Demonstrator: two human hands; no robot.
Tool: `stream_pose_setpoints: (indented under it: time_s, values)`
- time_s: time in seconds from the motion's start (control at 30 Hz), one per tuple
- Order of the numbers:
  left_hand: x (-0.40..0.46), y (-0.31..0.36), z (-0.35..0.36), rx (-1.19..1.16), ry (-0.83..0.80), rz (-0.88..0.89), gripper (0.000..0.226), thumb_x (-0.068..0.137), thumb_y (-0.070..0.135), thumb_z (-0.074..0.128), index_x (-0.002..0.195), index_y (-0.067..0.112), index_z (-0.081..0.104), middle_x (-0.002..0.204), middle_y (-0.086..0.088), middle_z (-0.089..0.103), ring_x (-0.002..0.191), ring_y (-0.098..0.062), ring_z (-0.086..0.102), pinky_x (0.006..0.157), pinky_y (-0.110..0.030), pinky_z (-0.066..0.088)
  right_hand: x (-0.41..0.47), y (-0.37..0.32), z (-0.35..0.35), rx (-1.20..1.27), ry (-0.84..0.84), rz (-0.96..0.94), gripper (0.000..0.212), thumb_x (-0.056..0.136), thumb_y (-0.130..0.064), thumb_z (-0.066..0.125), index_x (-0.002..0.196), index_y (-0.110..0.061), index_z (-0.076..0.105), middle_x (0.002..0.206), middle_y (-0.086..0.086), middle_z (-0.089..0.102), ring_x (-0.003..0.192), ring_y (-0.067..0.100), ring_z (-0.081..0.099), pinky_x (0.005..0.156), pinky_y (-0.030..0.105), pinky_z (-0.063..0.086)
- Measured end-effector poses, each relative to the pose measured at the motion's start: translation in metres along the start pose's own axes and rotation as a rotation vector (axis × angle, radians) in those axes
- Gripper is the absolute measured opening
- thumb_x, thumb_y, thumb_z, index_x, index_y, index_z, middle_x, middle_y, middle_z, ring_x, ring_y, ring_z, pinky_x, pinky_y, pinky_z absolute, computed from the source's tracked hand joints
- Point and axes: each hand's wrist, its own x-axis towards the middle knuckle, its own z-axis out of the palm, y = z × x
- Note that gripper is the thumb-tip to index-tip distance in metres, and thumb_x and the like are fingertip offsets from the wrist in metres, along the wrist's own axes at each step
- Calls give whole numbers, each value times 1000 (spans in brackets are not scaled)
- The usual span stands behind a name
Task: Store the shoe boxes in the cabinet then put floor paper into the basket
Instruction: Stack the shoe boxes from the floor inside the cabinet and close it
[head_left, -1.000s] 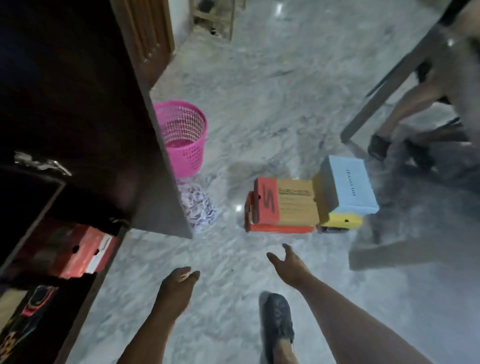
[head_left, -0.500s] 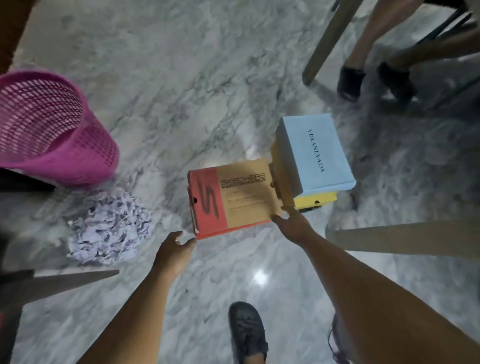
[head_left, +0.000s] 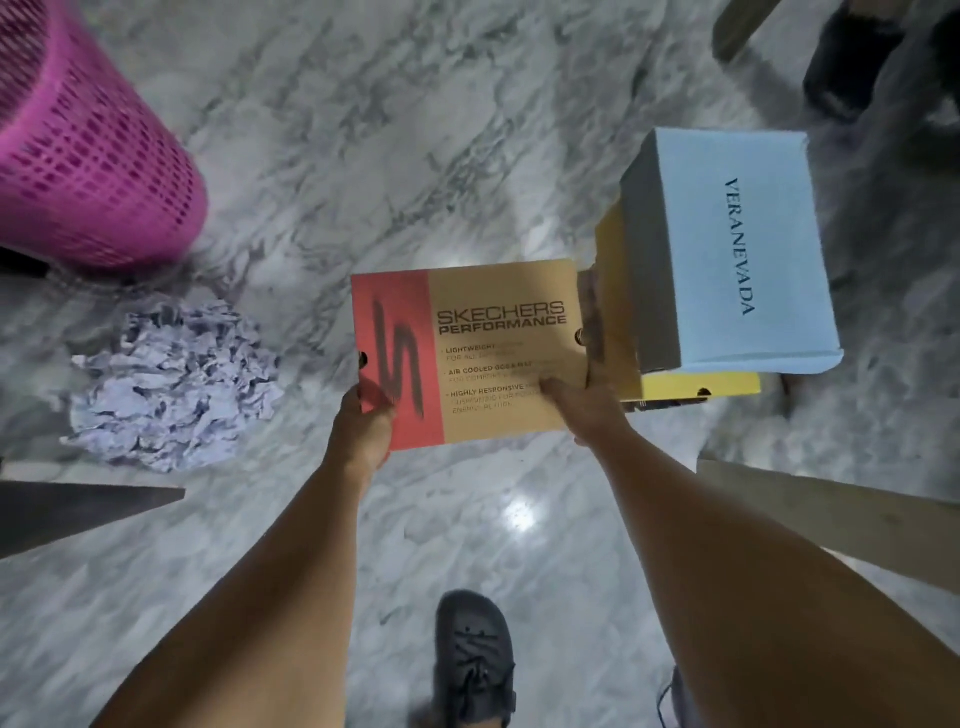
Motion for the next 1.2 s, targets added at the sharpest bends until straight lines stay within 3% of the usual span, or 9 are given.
stream_pose_setpoints:
  time_s: [0.17,0.33,0.47,0.53,0.63,0.7,0.8,0.97,1.2]
  values:
    - [-42,-43,-34,-147,10,-81,27,99,14,54,120,31,55,115,2,66,98,-18,63,84,-37,53,-50,7,2,-105,-92,-110,82,74,-60,68,148,-30,45,132,-6,67,118,27,65,101,52,54]
    - [-116,-112,-81,-337,117,-128,35,97,12,55,129,26,54,120,-1,66,105,-21,64,85,-39,52,-132,21,25,-220,-195,-192,71,84,-53,67,148,-37,40,133,-10,65,118,28,65,98,53,56]
    - [-195,-192,-136,-531,288,-191,20,96,26,56,114,30,61,112,-2,71,98,-25,70,82,-51,61,-233,24,65,-260,-305,-307,75,83,-39,70,152,-35,41,125,-10,63,113,25,63,87,39,52]
    - [-229,-250,-167,-617,407,-208,22,89,32,59,110,33,66,110,-2,73,96,-27,72,82,-59,60,-291,24,89,-284,-381,-368,78,80,-39,71,151,-45,40,124,-9,63,108,19,65,84,38,53]
    - [-296,-315,-215,-678,583,-253,20,95,31,59,114,34,67,118,-2,71,101,-25,69,86,-52,60,-377,26,131,-279,-497,-469,81,68,-36,70,140,-59,41,113,-19,67,92,-11,67,68,14,52]
    - [-346,-348,-254,-730,744,-287,11,101,32,56,103,32,66,117,-11,70,101,-30,66,86,-46,58,-430,29,162,-303,-554,-490,81,73,-28,77,129,-74,43,115,-17,70,88,-13,69,67,15,54]
    - [-404,-371,-313,-852,879,-221,16,99,16,58,100,30,65,111,-11,70,92,-29,62,75,-37,51,-498,21,206,-313,-594,-610,80,80,-32,82,138,-71,43,127,-7,66,103,12,72,80,37,62]
    - [-479,-363,-417,-1007,989,52,34,81,28,71,106,52,70,111,15,73,109,-15,66,99,-53,54,-606,-66,271,-241,-556,-850,58,85,-40,72,134,-64,51,118,-4,71,112,26,69,89,48,58]
    - [-524,-313,-558,-1022,1346,435,51,78,37,62,127,24,64,118,8,72,108,-10,67,91,-28,54,-741,-221,370,-186,-651,-1021,58,85,-36,76,139,-43,56,108,-14,72,101,16,69,90,40,57]
